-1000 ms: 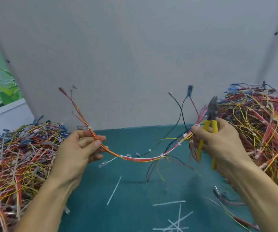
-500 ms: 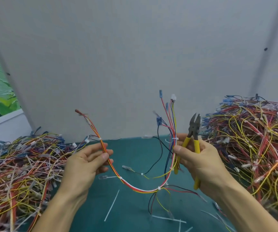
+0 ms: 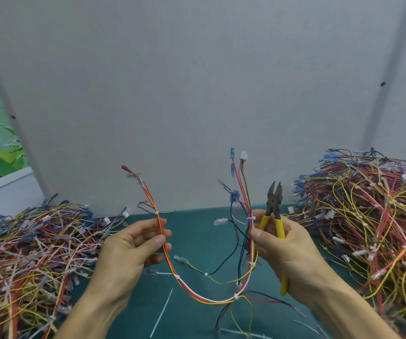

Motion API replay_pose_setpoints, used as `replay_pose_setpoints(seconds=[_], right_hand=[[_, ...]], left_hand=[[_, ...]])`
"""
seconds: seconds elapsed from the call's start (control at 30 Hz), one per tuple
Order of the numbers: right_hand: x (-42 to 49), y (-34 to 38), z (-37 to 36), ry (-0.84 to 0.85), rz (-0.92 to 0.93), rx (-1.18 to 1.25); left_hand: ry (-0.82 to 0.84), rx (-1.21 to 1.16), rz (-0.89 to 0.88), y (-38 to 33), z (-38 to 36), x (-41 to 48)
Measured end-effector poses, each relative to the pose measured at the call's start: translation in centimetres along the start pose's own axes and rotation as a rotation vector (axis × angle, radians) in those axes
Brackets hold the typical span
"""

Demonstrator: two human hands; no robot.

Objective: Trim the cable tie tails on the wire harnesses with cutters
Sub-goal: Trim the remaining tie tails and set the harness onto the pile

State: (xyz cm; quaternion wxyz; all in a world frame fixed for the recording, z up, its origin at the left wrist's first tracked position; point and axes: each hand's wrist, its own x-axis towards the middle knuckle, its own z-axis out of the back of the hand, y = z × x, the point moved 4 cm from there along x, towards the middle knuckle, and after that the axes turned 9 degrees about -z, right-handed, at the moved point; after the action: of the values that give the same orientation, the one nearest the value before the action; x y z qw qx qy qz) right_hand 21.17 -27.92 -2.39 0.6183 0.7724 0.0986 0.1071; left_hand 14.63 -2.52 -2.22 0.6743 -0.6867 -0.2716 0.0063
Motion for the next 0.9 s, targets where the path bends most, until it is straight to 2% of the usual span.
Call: replay_pose_setpoints(seconds=[0.3,0.5,0.63,0.8,0.9], right_hand=[[0.4,-0.5,-0.1,0.061,-0.066,0.11],[0.7,-0.4,0.3,0.018,-0.058,0.196],[1.0,-0.4,0.4,-0.004,-0.067,0.337],[1.2,-0.3,0.8,-0.105,-0.134,0.492],[1.4,-0.3,1.9,-0.257,-0.17,0.571]], left_hand=[[0.012,-0.022,-0.014,-0.4,-0.5,-0.1],[0.015,-0.043,-0.021,-0.6,-0.6,-0.2],[0.004,-0.056,-0.021,-0.7,-0.7,-0.3],[-0.02,-0.1,-0.011,-1.0,-0.8,-0.3],[-0.127,-0.161,-0.006,-1.0,-0.2,0.0]])
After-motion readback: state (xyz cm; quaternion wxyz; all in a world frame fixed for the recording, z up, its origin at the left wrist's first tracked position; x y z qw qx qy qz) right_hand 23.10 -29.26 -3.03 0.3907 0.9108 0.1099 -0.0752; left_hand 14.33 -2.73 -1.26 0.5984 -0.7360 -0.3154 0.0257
